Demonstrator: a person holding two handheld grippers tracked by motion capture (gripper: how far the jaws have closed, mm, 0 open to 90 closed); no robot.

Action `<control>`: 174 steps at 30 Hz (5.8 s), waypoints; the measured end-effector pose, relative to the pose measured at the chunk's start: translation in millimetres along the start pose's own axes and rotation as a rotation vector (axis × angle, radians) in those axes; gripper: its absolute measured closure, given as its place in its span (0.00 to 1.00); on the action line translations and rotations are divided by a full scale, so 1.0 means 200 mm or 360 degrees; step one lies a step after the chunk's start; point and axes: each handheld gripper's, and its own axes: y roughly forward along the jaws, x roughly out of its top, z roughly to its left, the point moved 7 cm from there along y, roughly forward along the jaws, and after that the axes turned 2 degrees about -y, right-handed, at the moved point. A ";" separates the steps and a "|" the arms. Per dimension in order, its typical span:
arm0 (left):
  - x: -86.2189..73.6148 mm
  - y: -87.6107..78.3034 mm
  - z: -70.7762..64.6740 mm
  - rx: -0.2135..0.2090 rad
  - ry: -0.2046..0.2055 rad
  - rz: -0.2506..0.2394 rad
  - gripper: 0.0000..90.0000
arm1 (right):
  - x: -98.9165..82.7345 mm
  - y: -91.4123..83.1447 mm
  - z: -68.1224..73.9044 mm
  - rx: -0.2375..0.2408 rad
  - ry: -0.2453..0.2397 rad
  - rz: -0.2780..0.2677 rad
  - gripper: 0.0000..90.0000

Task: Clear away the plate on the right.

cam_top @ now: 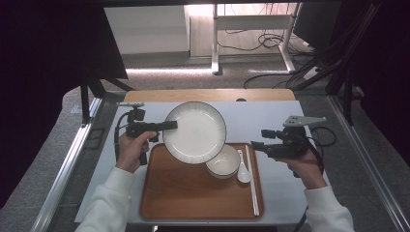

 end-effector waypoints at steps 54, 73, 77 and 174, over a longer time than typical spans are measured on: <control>-0.25 -0.50 0.22 0.0100 -0.0046 -0.0108 0.91 | -0.36 -0.14 -0.04 -0.0165 0.0015 0.0139 0.29; -0.43 -0.42 0.36 0.0144 -0.0085 0.0005 0.91 | -0.36 -0.14 -0.05 -0.0184 0.0012 0.0155 0.29; -0.46 -0.37 0.37 0.0138 -0.0089 0.0042 0.91 | -0.37 -0.13 -0.06 -0.0194 0.0004 0.0165 0.29; -0.59 -0.36 0.21 0.0764 0.0666 0.0034 0.21 | -0.54 -0.15 -0.14 -0.0299 0.0035 0.0240 0.26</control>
